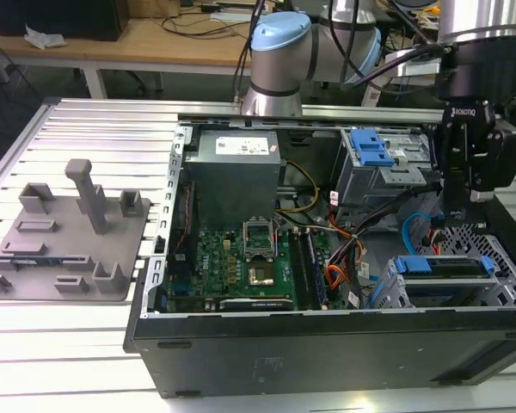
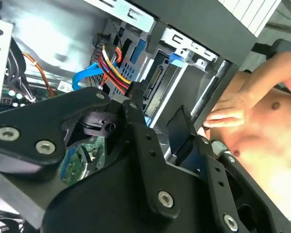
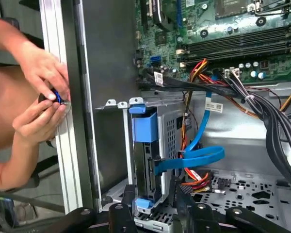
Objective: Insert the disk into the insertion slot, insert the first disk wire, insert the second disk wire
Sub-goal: 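Insert the first disk wire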
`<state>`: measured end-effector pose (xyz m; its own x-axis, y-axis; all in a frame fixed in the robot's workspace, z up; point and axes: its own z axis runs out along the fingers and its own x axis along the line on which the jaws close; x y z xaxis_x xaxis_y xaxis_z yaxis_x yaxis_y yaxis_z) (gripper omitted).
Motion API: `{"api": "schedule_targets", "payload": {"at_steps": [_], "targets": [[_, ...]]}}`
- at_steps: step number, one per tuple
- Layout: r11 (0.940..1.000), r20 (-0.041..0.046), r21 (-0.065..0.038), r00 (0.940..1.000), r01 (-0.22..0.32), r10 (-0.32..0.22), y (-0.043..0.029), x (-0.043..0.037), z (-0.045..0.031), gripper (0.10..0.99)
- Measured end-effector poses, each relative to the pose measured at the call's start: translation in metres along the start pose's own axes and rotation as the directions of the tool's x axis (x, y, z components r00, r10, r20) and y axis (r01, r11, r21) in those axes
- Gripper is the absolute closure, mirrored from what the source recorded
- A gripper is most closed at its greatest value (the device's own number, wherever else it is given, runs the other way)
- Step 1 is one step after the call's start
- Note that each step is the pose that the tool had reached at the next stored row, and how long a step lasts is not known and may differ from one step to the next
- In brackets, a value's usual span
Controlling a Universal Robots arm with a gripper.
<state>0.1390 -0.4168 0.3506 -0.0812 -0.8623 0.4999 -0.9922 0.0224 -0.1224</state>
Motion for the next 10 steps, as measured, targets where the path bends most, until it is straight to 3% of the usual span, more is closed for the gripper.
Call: {"api": "schedule_targets", "payload": {"at_steps": [3,4,10], "targets": [[0.9996,-0.0045,-0.004,0.9996,-0.030,0.030,0.0004,-0.0030,0.0014,0.620],[0.9996,-0.0103,-0.003,0.9995,-0.029,0.029,0.0006,-0.0048,0.0015,0.620],[0.9996,-0.0133,-0.002,0.9995,-0.027,0.027,0.0013,-0.0072,0.0055,0.620]]}}
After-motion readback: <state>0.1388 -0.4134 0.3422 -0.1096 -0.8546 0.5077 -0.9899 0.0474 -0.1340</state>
